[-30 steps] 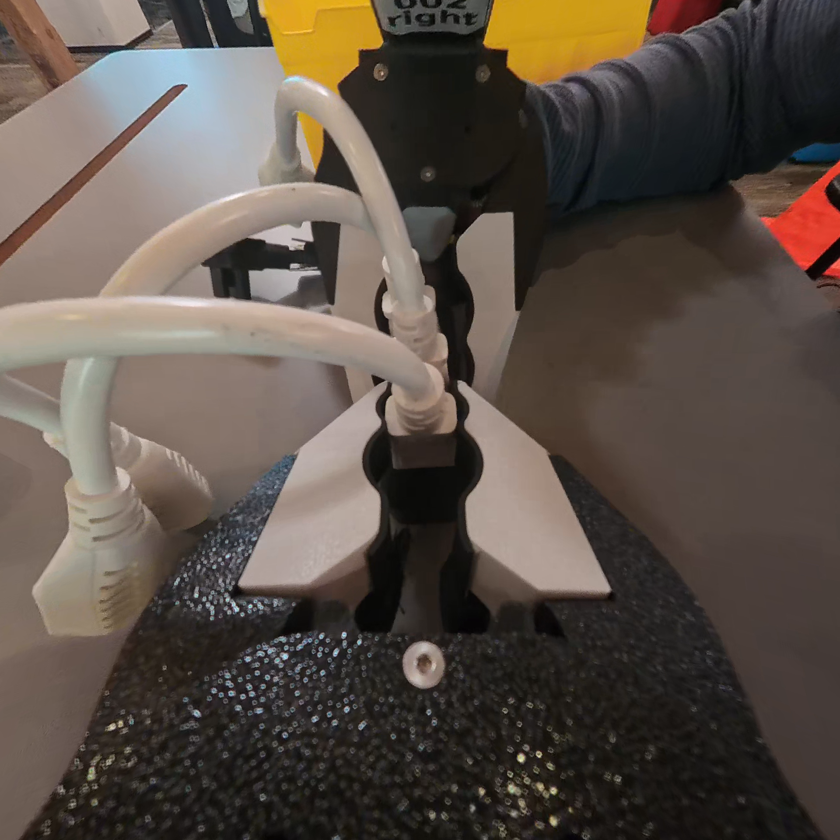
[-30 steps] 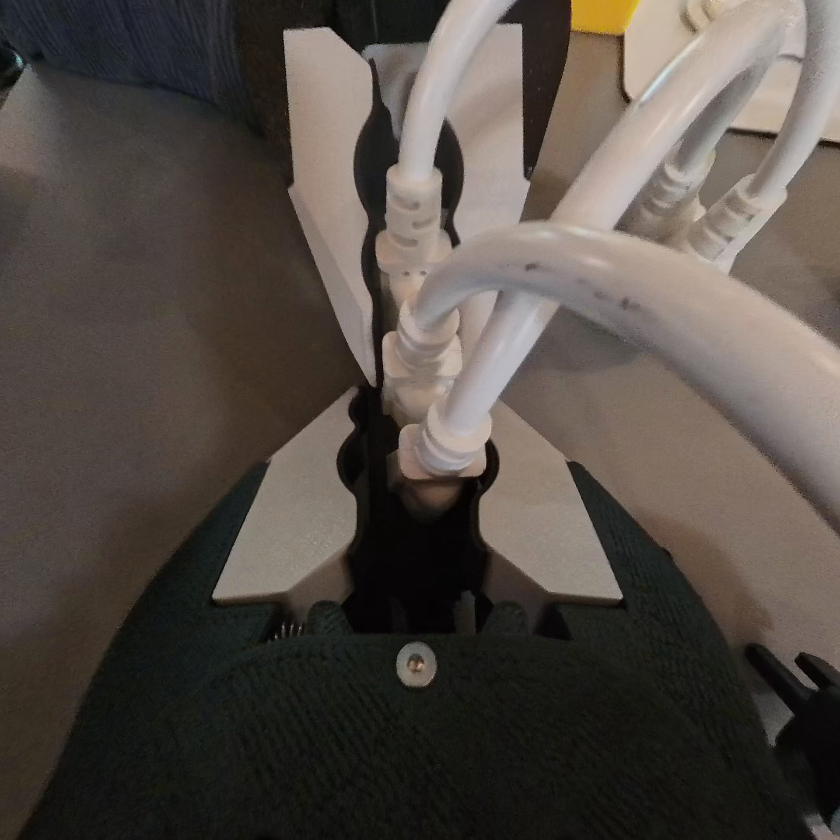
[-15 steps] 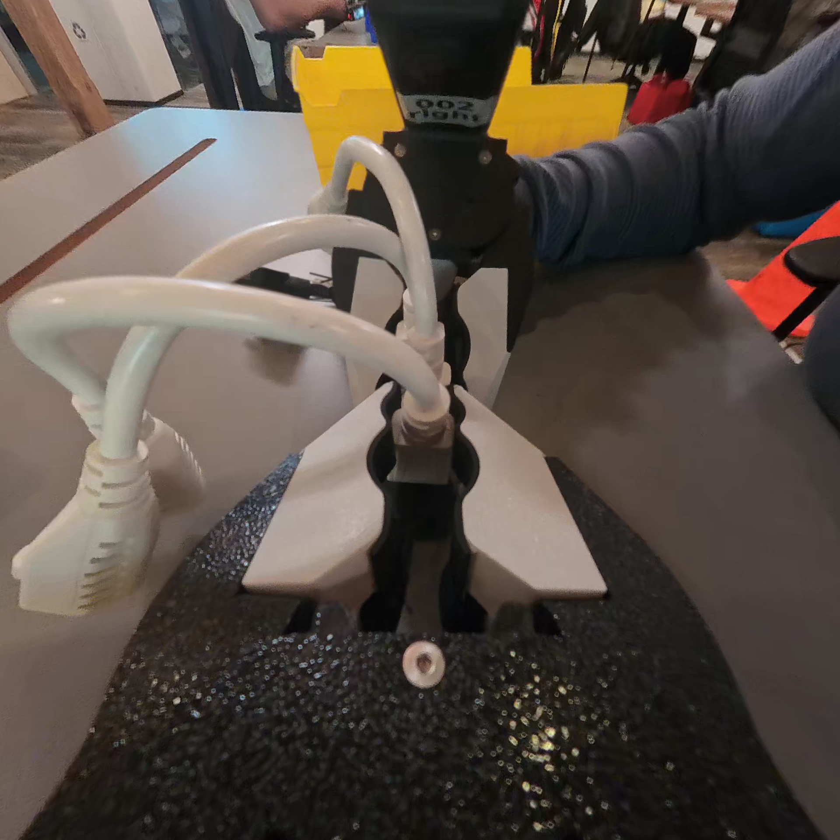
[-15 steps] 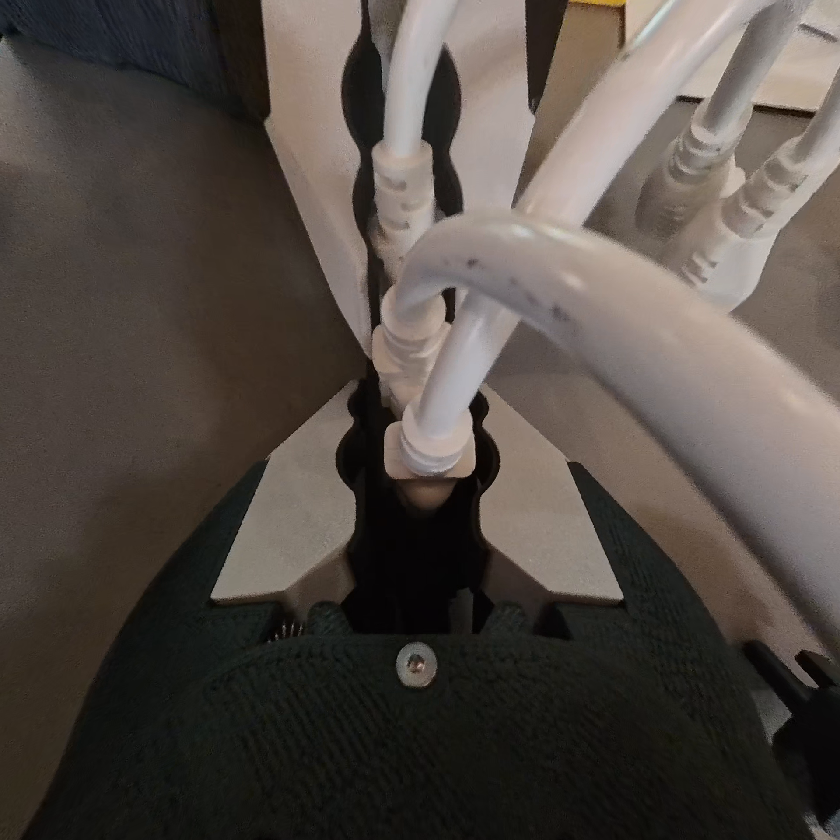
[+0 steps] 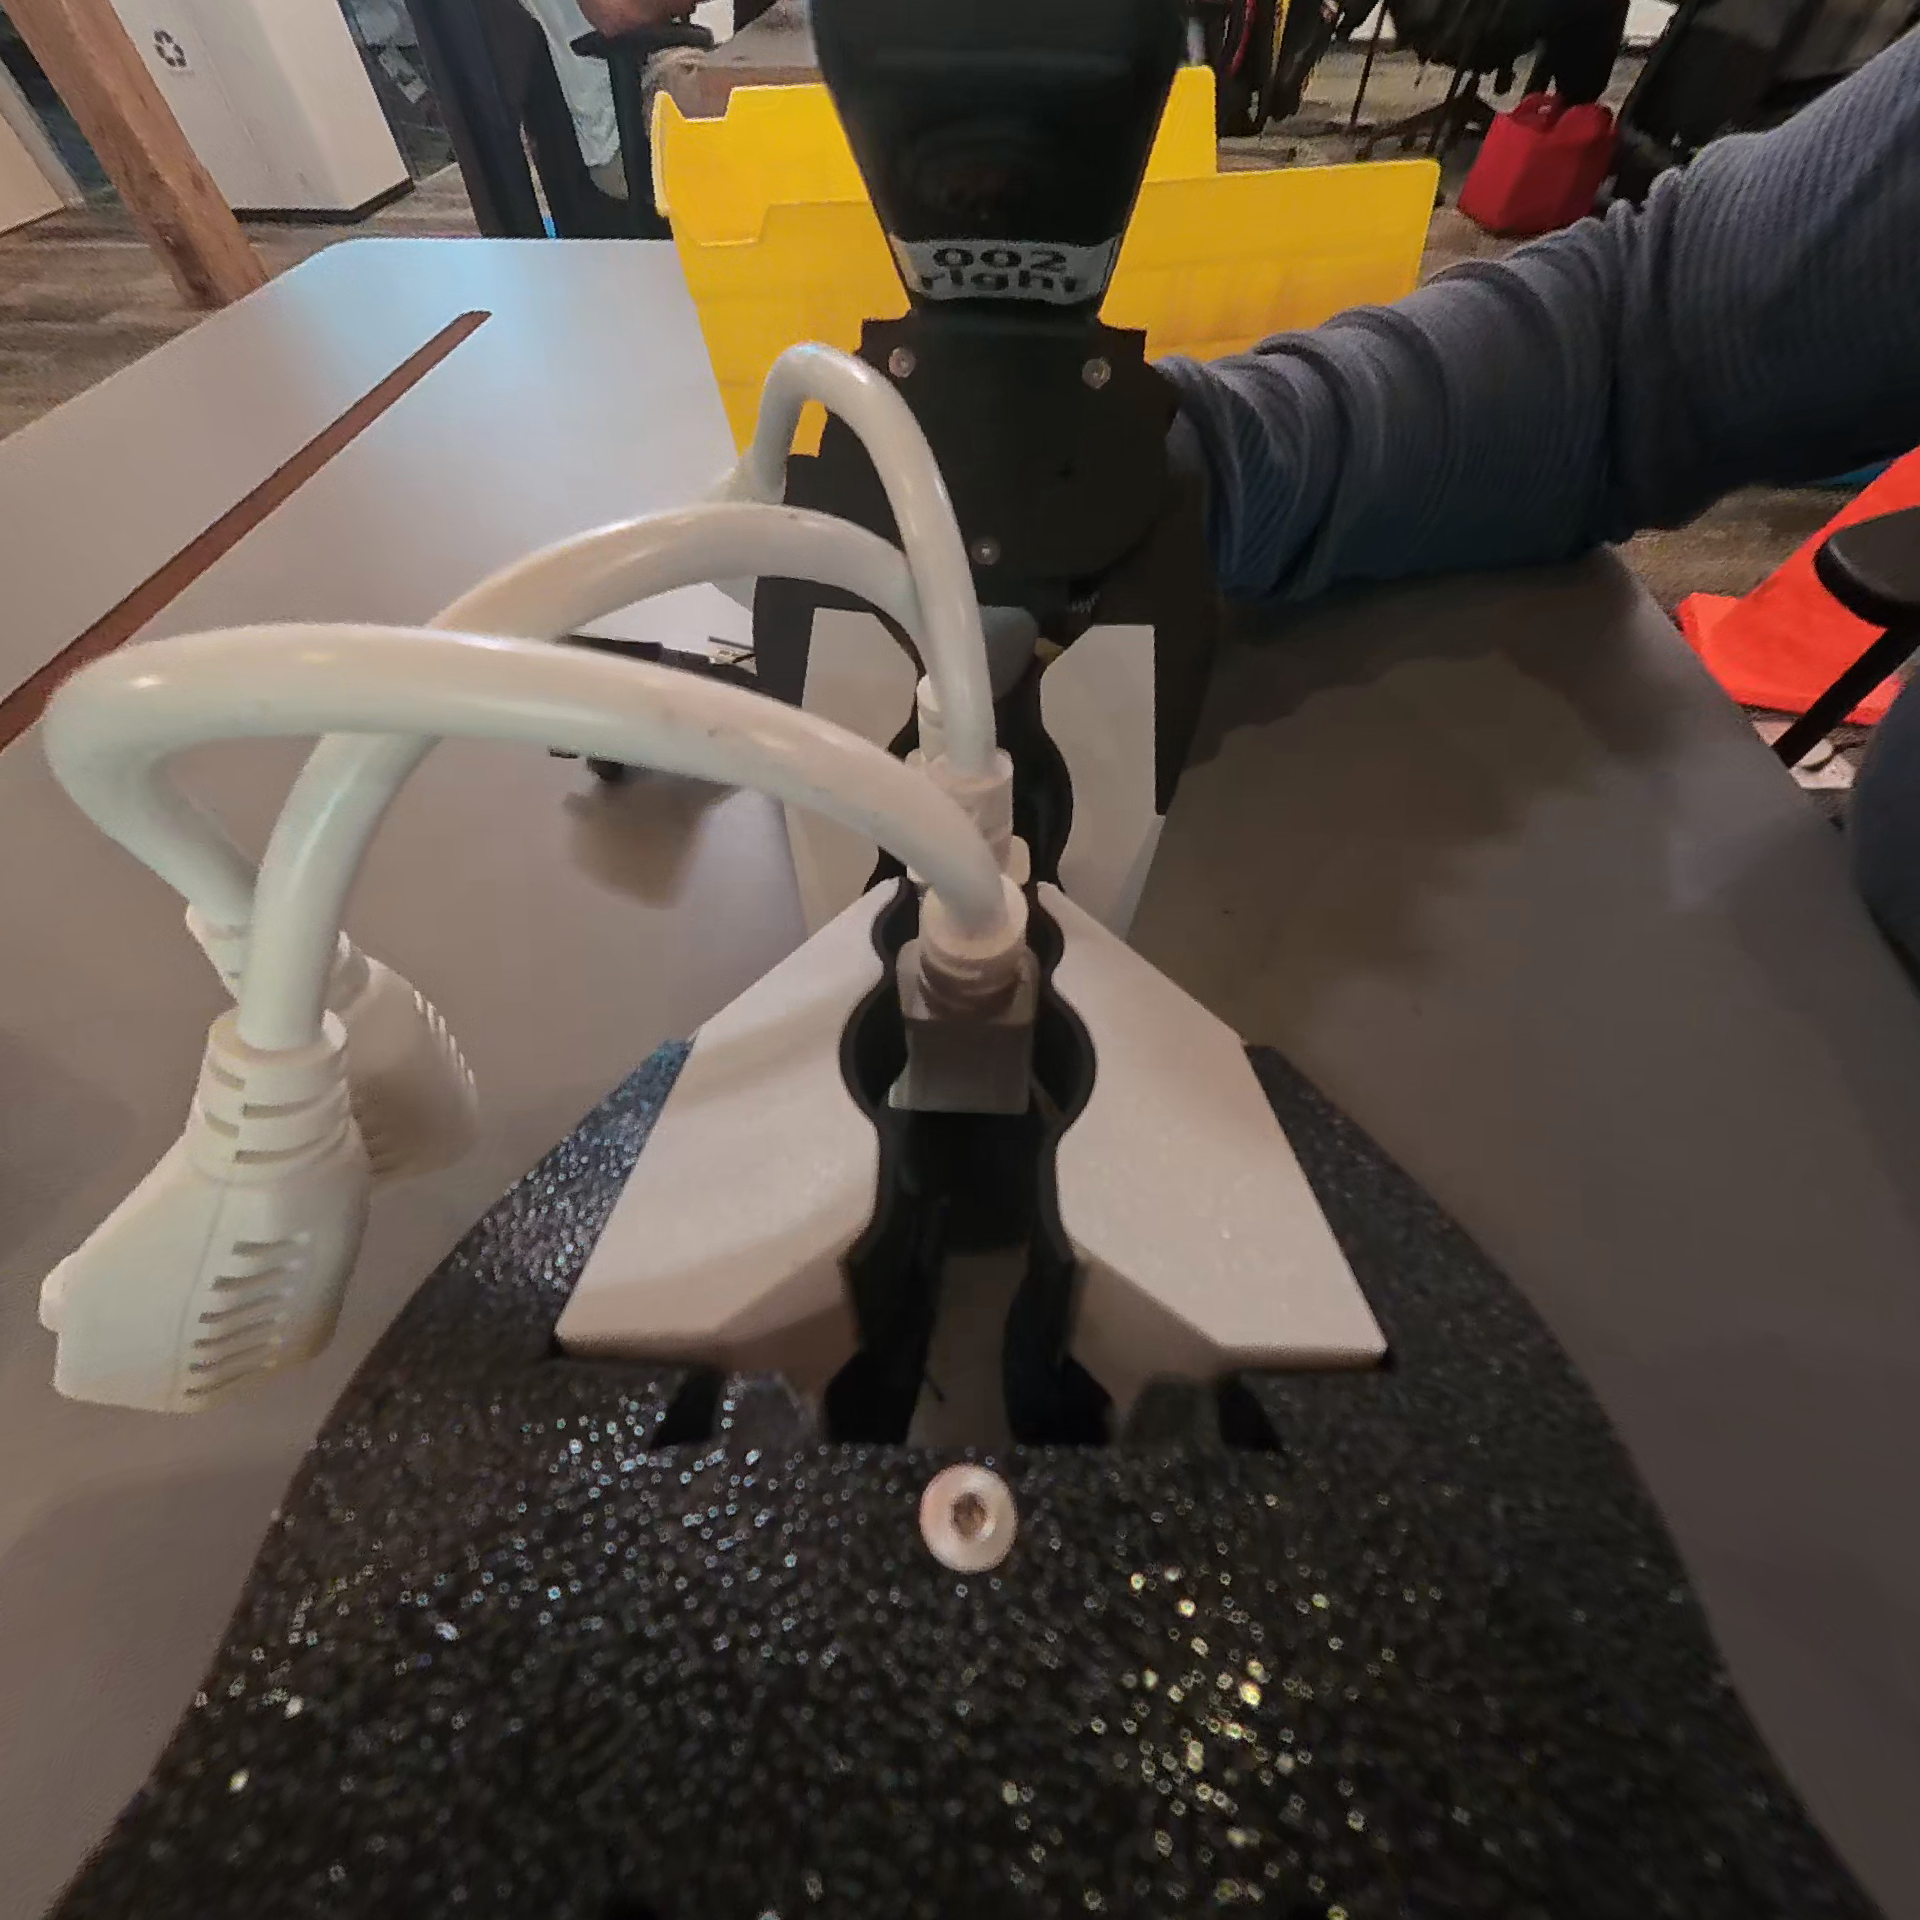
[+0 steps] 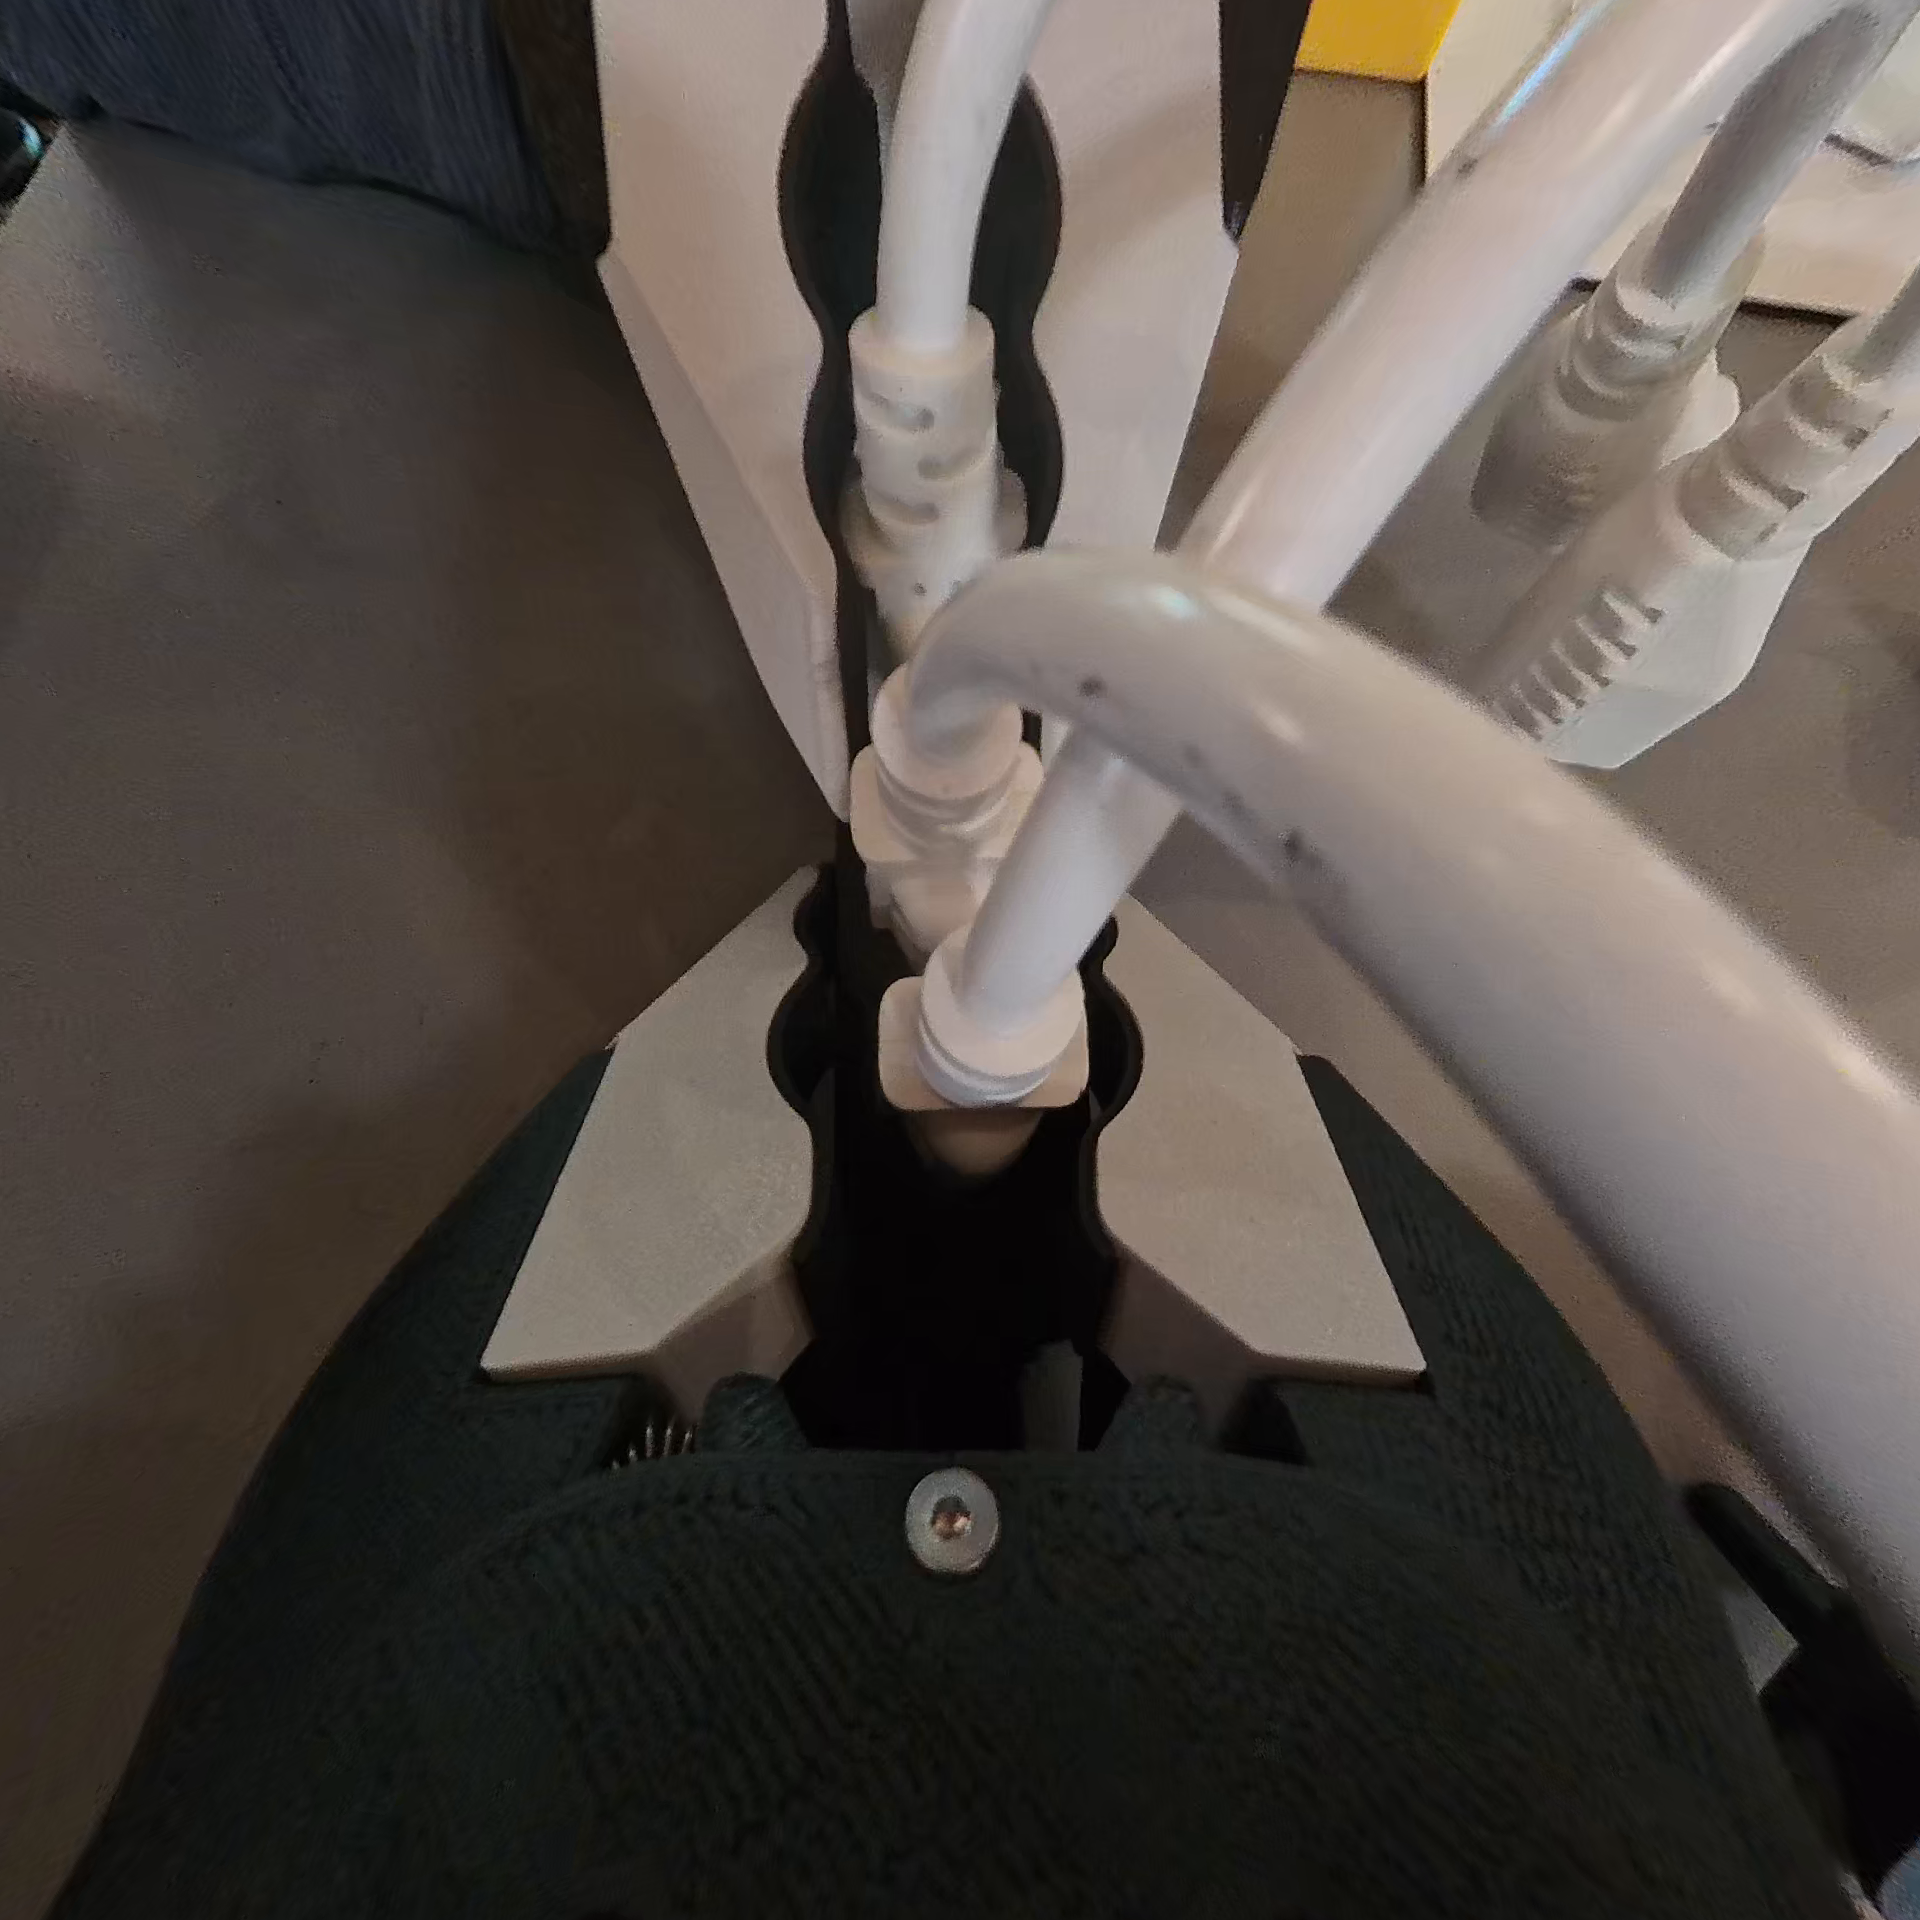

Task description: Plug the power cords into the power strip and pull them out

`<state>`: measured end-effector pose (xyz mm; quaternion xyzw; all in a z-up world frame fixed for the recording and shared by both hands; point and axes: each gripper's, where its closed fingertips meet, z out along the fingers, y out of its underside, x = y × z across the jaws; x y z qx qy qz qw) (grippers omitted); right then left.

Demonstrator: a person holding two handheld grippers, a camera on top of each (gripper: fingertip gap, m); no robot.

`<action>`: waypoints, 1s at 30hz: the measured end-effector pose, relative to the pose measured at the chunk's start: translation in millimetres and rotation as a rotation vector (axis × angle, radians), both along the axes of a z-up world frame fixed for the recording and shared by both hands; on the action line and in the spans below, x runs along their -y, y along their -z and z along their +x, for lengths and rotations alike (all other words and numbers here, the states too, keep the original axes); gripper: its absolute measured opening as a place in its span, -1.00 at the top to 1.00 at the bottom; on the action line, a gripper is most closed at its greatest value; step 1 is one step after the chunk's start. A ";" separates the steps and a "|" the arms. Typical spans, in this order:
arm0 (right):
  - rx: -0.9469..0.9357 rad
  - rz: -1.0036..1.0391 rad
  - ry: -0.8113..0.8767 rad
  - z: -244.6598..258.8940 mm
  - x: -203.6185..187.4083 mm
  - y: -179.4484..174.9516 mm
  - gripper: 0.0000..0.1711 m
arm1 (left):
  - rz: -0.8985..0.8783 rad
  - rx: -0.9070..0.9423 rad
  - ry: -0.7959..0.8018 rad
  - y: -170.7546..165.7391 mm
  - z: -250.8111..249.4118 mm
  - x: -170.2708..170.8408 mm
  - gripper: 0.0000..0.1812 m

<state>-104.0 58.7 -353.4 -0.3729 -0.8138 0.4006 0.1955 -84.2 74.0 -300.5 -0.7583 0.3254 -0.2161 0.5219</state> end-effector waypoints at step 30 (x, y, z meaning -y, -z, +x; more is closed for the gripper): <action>-0.022 -0.254 0.065 -7.2 2.1 -26.7 0.55 | -0.037 0.087 0.011 7.2 -7.3 0.6 0.80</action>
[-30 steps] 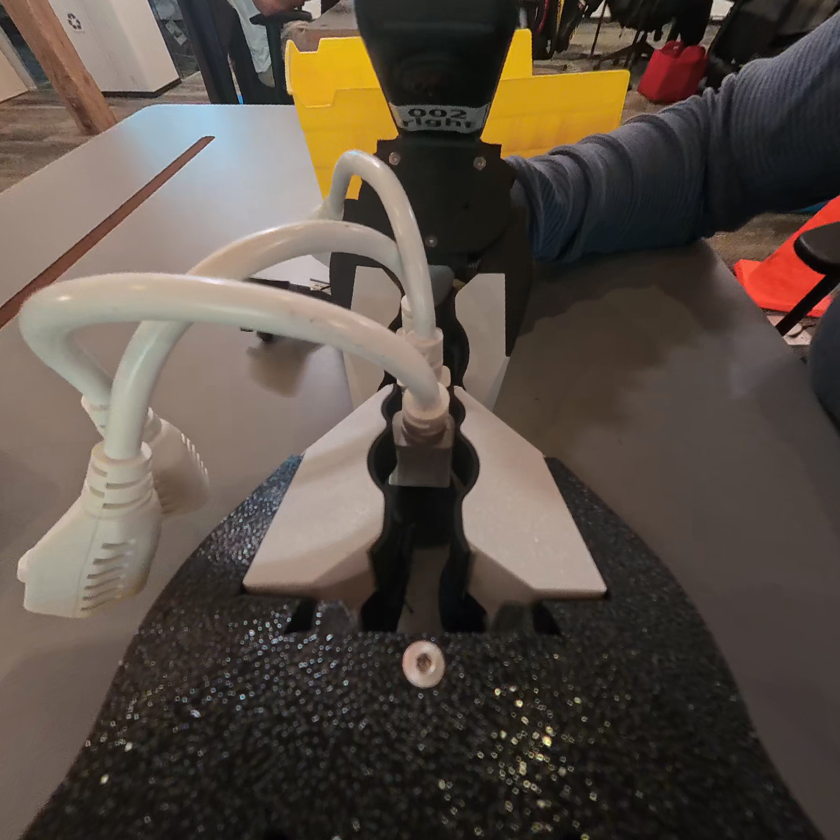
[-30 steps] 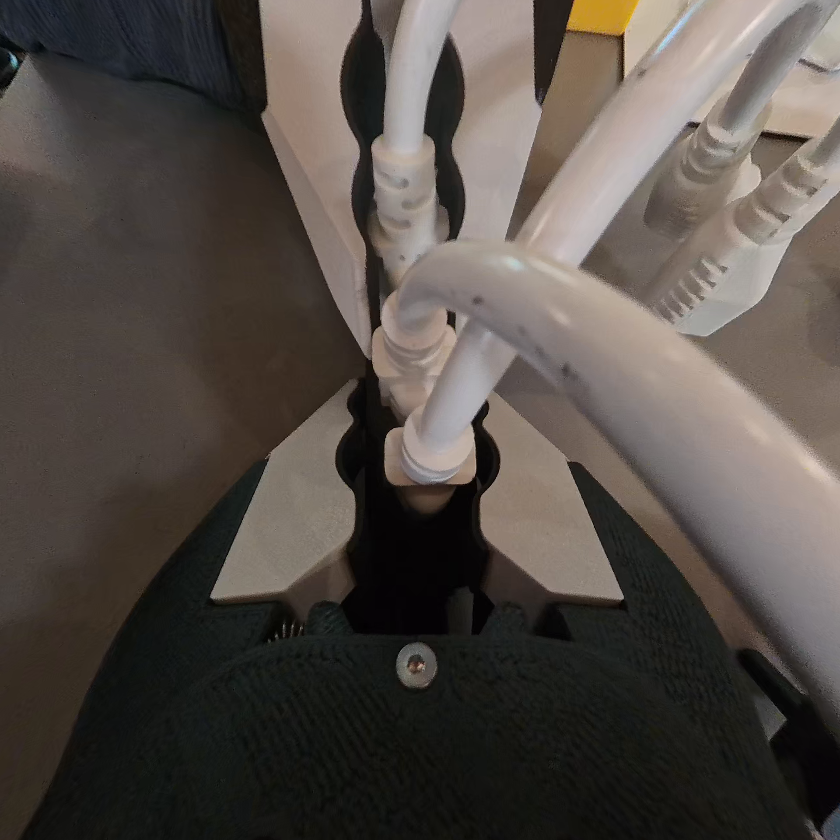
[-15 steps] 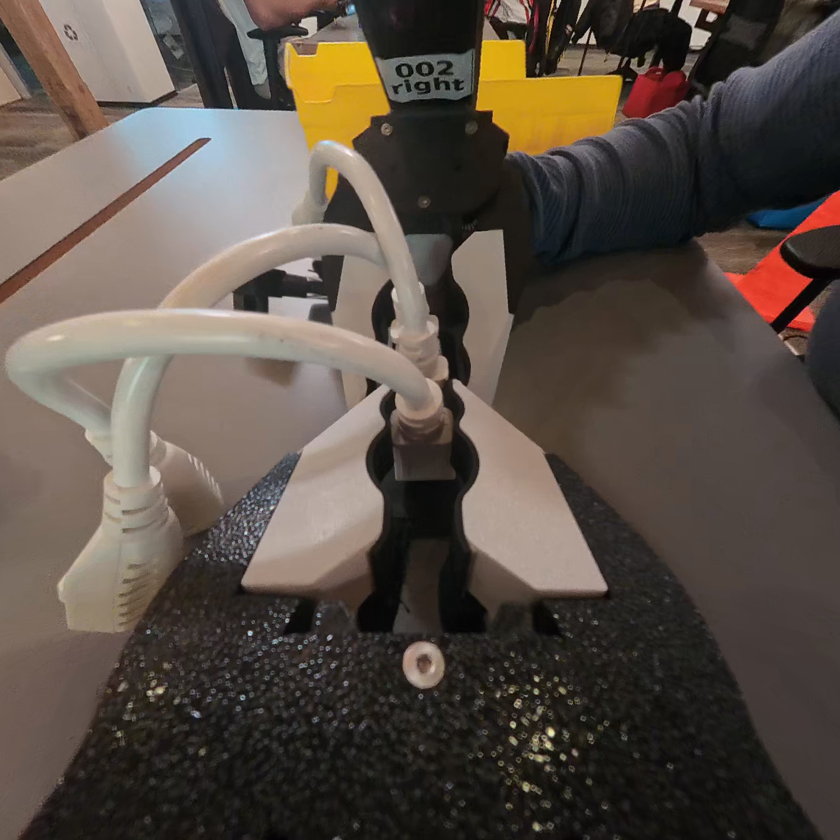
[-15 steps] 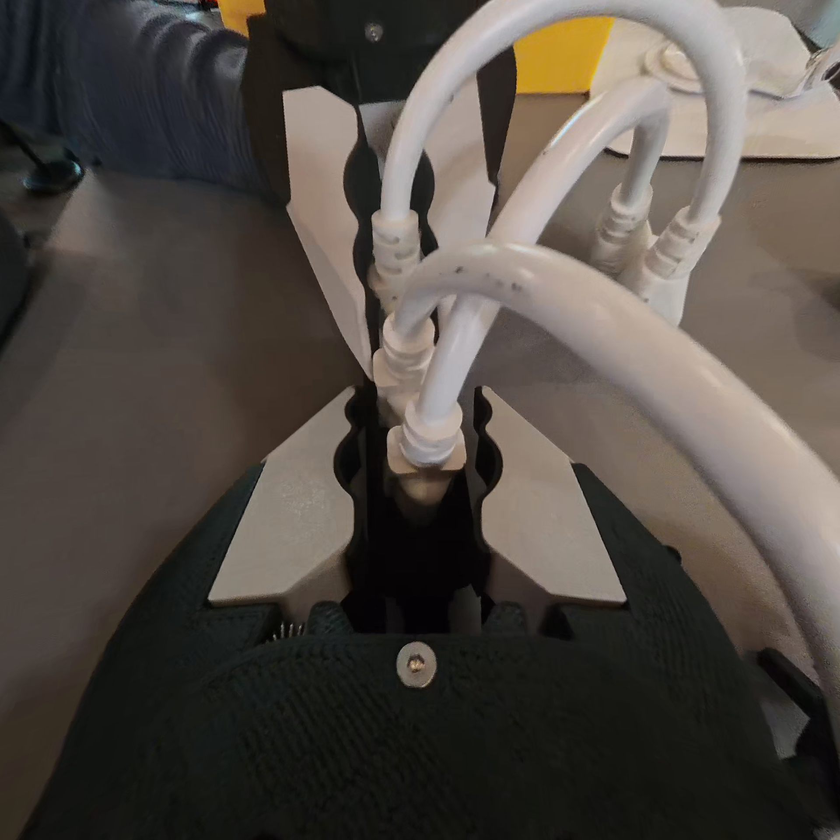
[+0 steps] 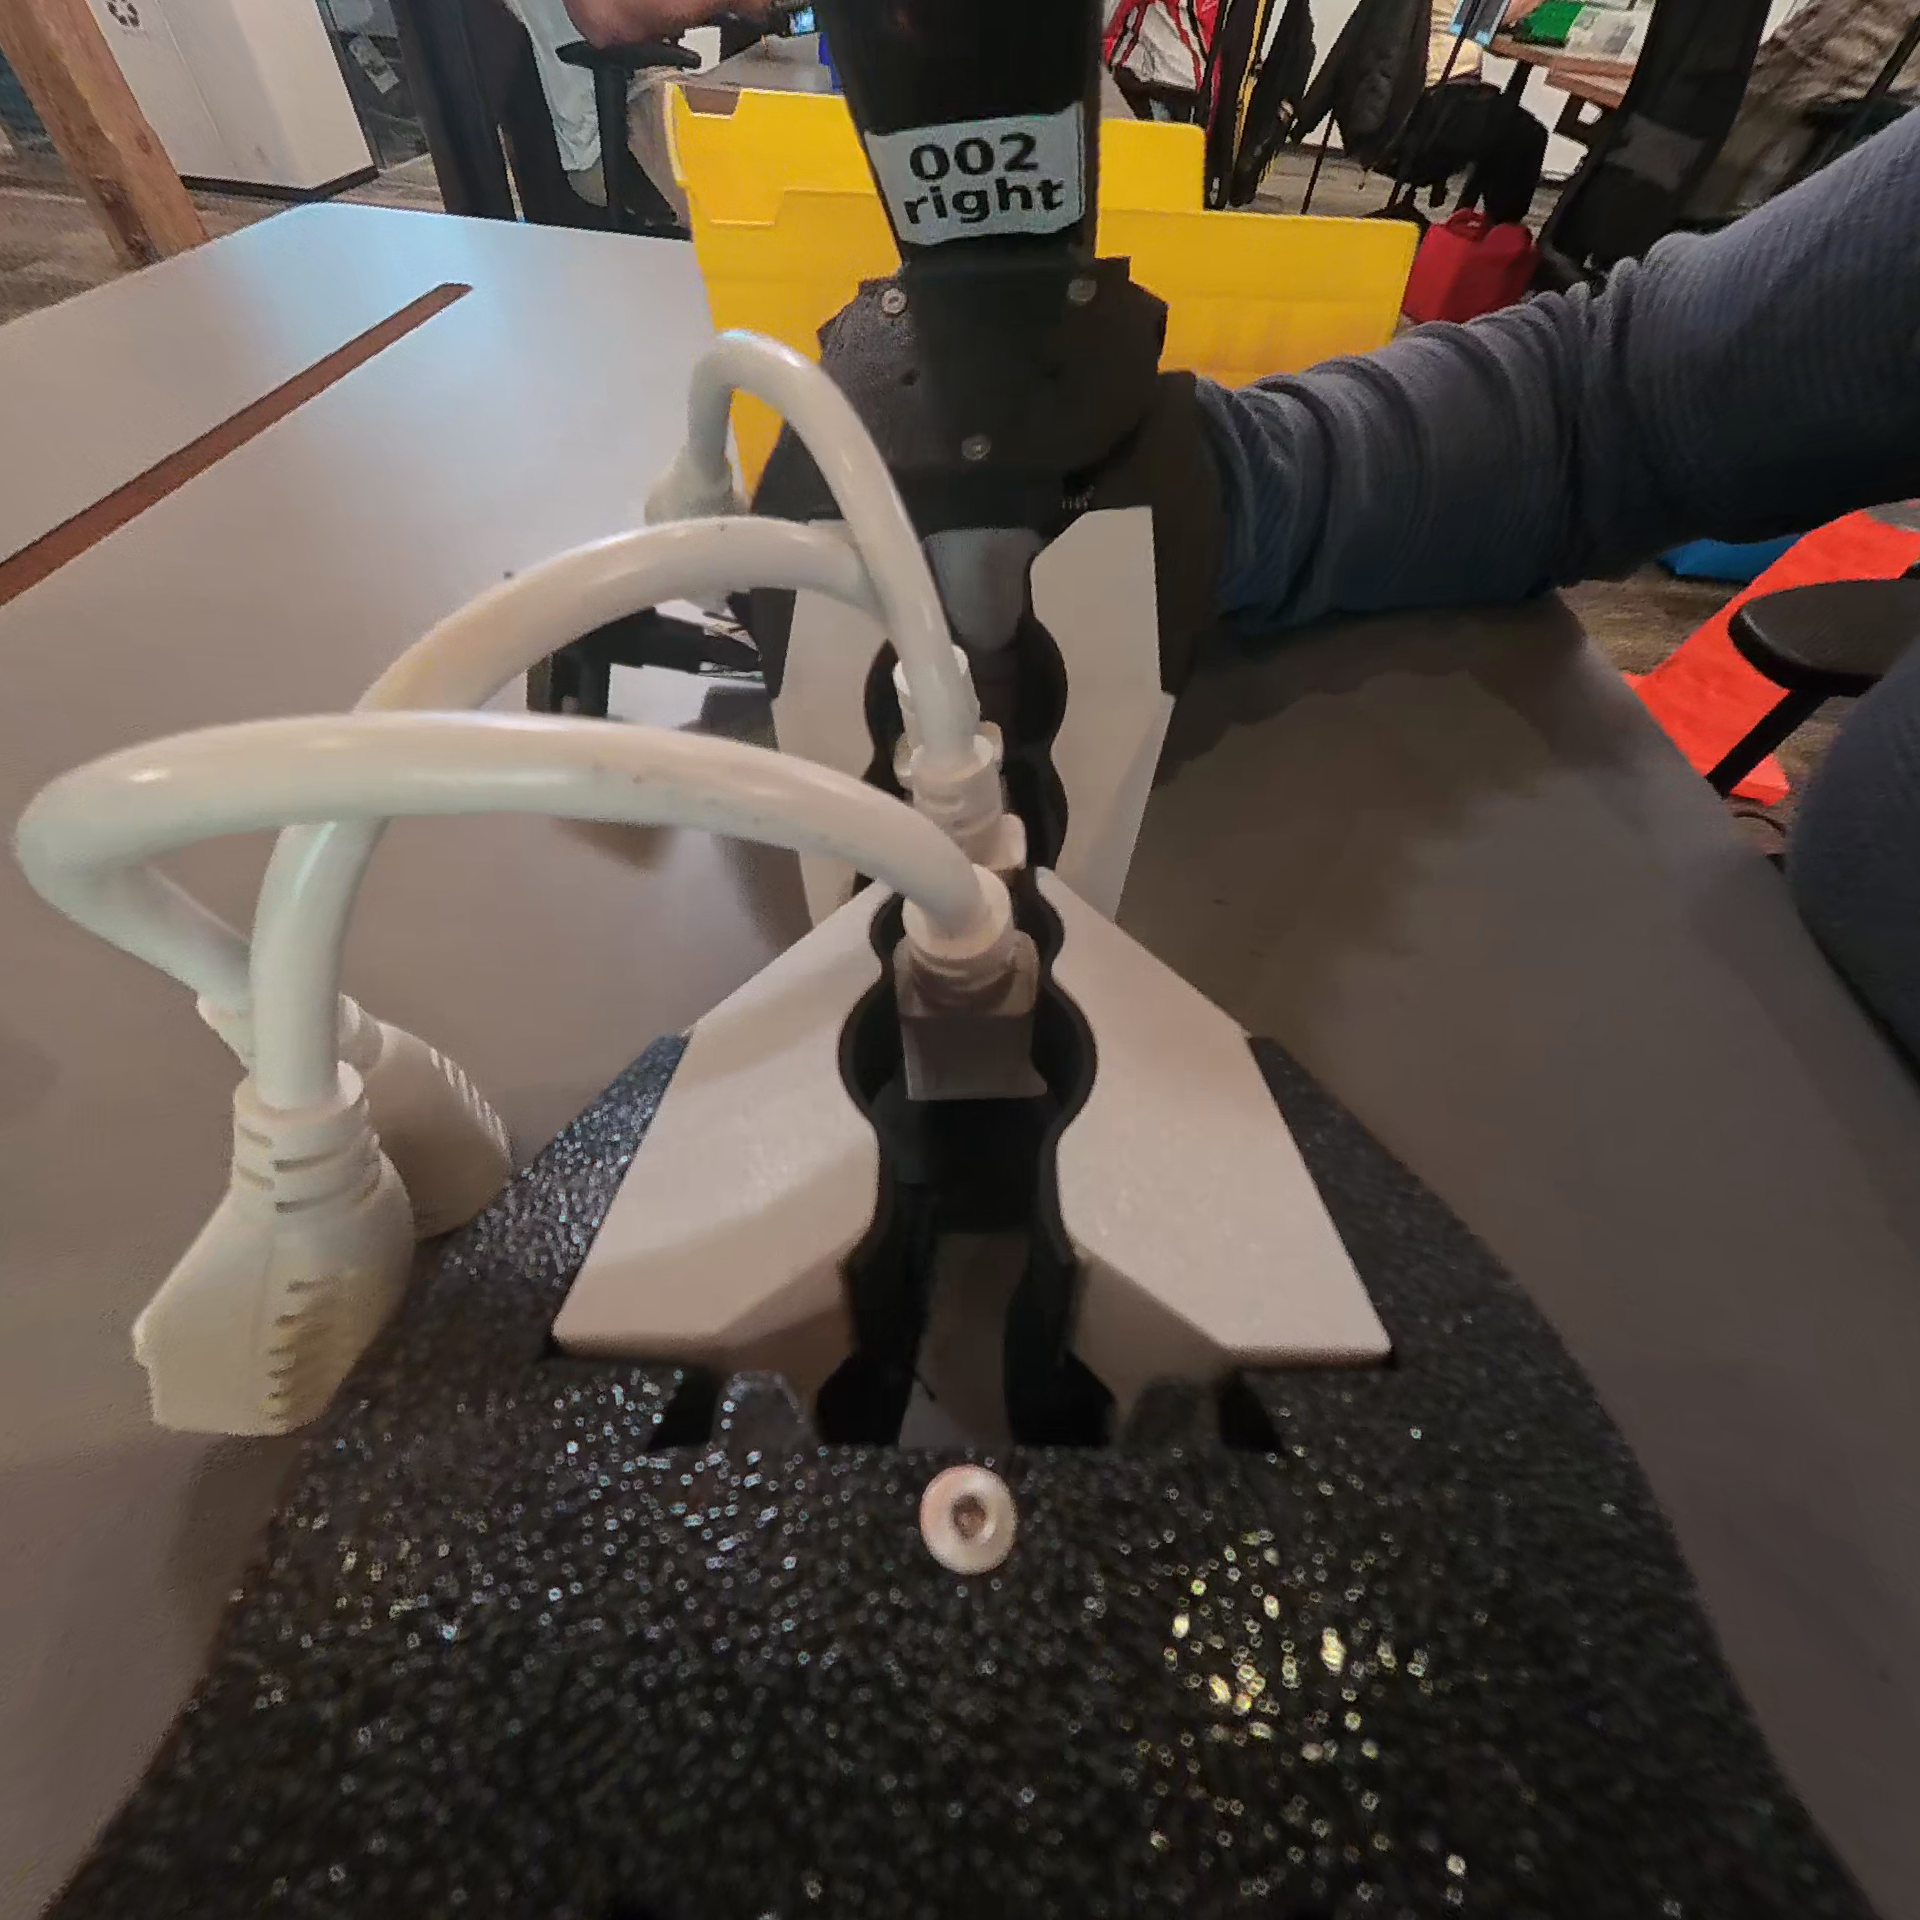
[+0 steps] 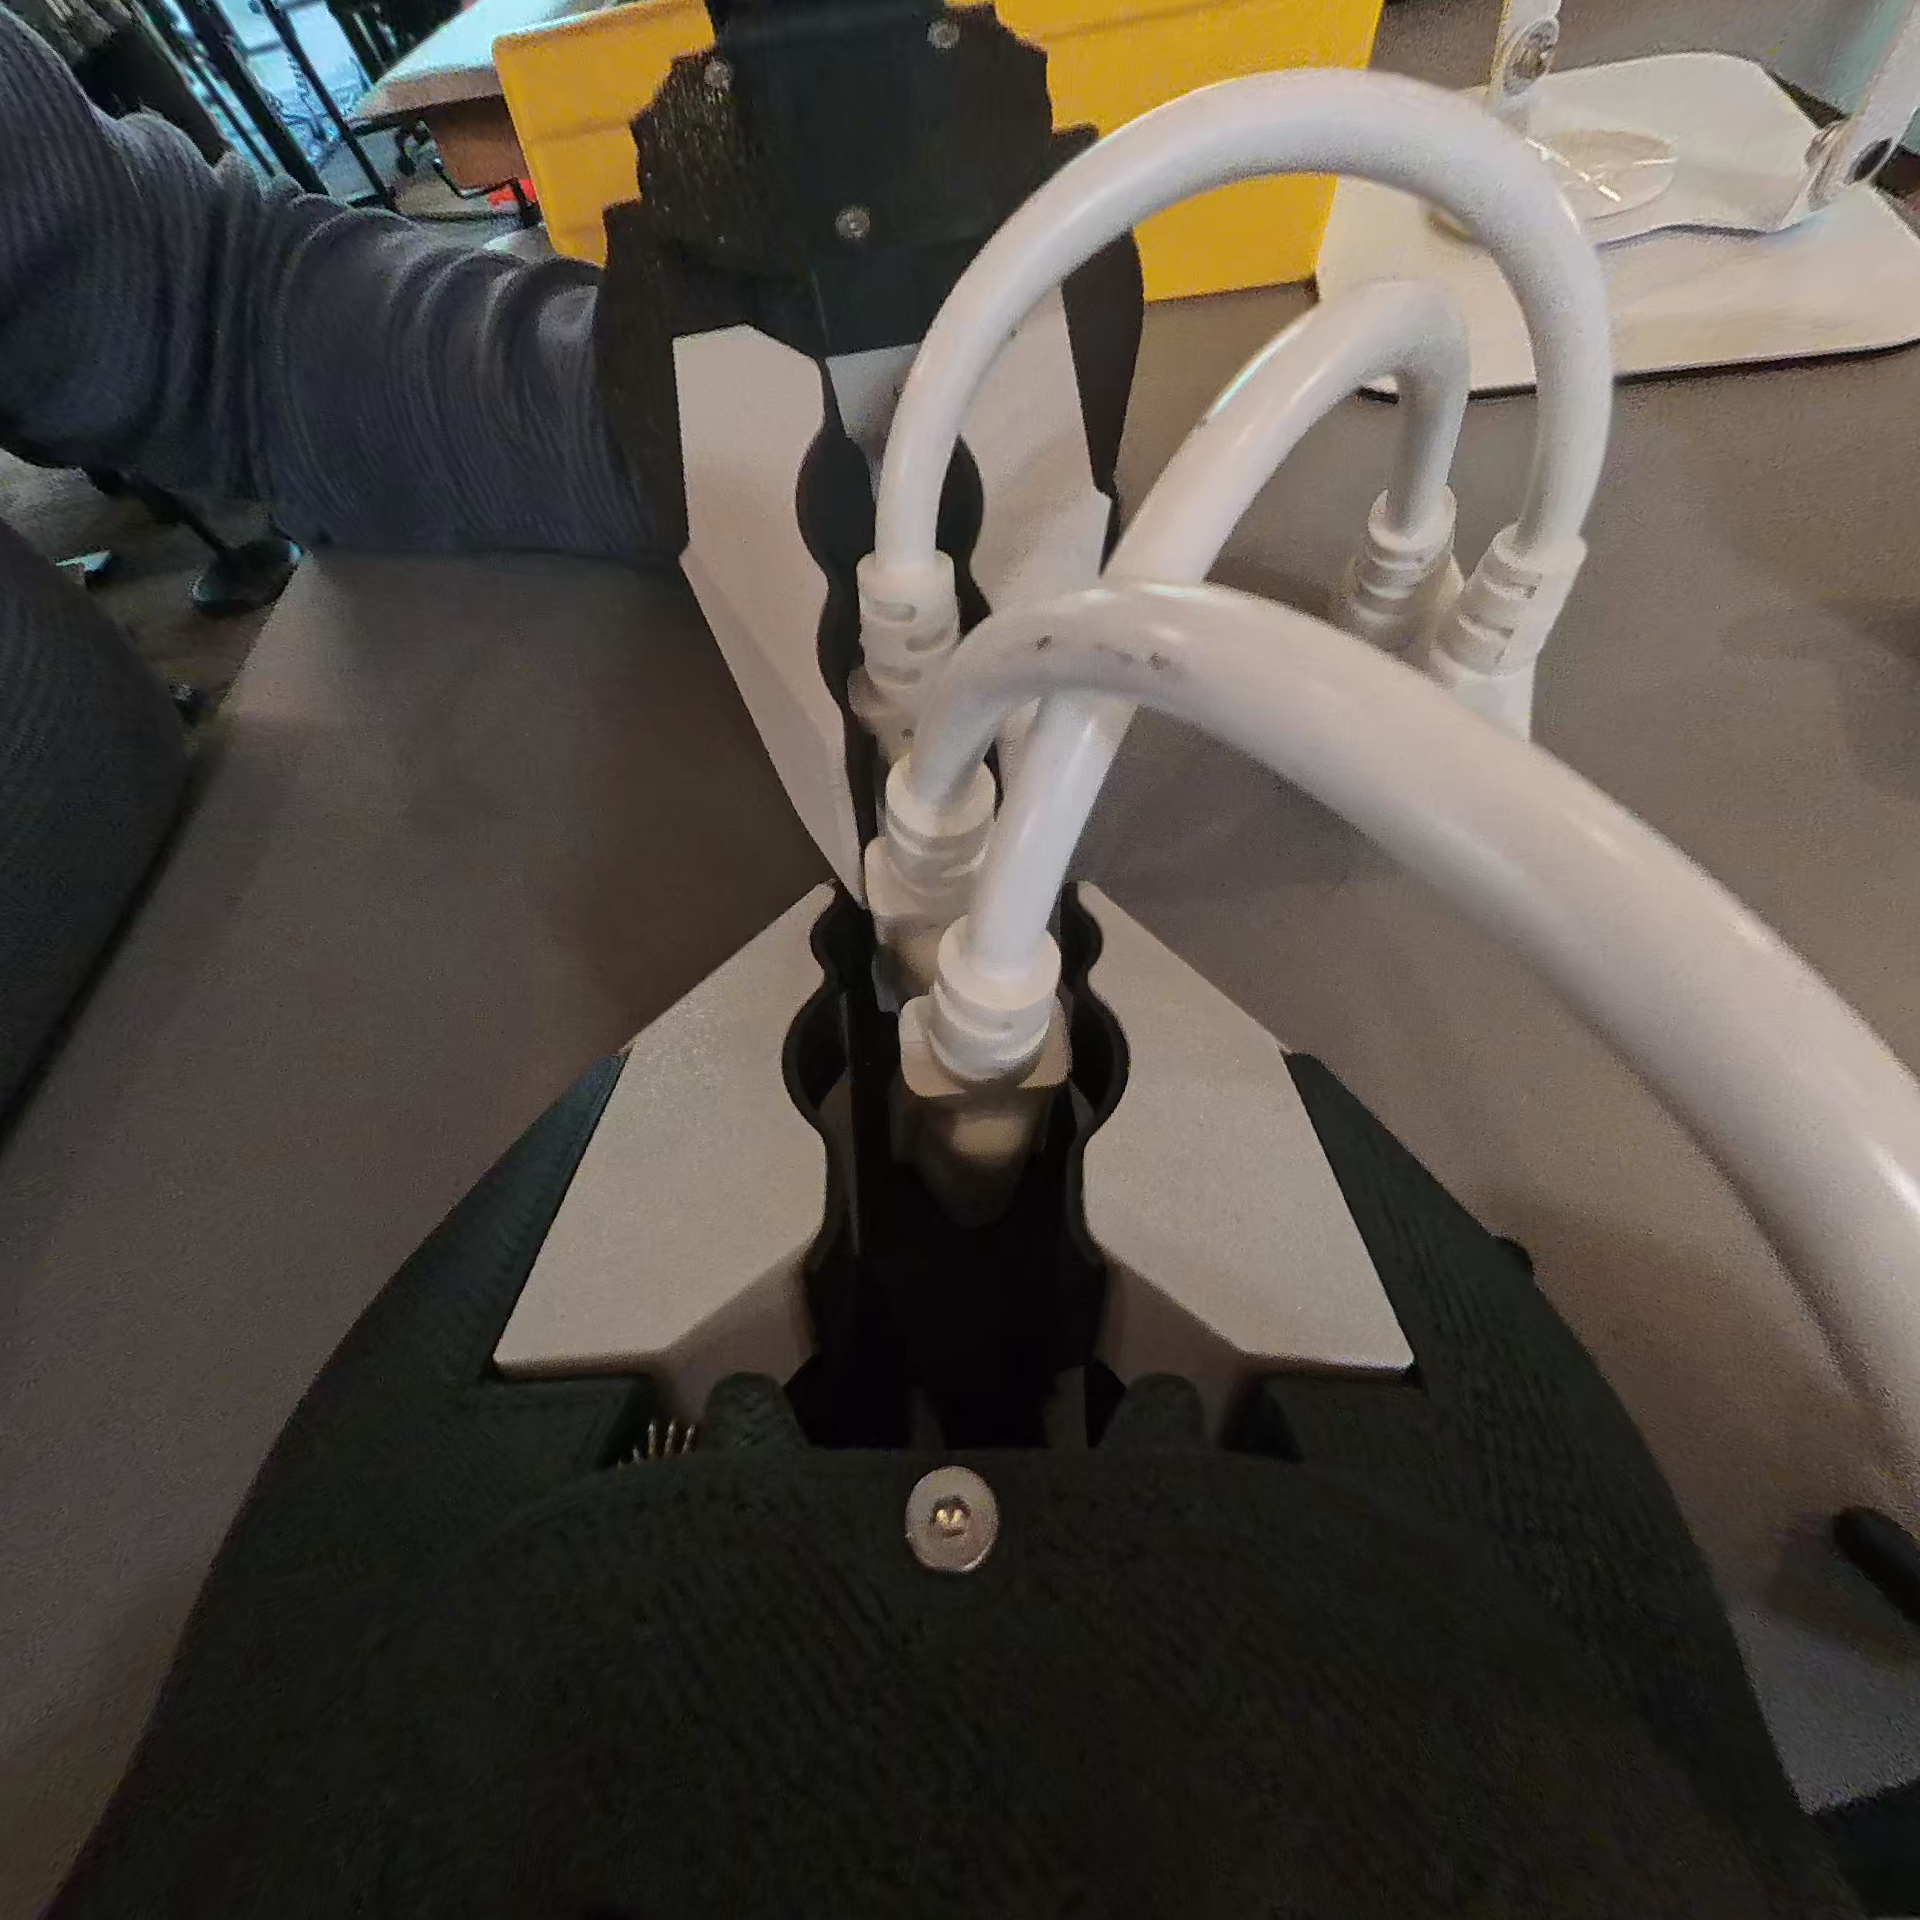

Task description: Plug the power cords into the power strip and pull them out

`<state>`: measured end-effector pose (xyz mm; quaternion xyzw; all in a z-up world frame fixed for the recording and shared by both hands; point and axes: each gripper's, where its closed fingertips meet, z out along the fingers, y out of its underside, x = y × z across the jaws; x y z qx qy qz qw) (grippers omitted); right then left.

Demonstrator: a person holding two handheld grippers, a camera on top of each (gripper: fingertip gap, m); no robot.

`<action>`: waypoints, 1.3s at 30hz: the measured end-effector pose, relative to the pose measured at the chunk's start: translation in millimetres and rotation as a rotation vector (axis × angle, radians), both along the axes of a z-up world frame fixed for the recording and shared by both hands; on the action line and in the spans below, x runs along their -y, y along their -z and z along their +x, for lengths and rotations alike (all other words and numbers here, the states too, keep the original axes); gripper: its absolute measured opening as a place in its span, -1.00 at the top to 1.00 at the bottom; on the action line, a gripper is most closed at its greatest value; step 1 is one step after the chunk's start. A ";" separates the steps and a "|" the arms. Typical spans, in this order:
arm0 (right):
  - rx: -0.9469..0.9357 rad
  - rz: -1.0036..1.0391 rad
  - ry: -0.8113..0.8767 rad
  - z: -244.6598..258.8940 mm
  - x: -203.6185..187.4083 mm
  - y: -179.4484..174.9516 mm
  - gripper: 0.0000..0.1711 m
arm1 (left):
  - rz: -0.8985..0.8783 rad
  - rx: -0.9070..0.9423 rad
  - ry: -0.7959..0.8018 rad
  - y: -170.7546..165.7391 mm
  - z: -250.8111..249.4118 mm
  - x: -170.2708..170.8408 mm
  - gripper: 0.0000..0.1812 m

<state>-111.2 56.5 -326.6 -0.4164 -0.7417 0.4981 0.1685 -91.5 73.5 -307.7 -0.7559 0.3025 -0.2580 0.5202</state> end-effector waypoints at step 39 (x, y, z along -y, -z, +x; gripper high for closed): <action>-0.014 0.050 -0.029 5.8 11.5 2.8 0.54 | -0.001 -0.026 0.063 1.3 3.0 14.8 0.78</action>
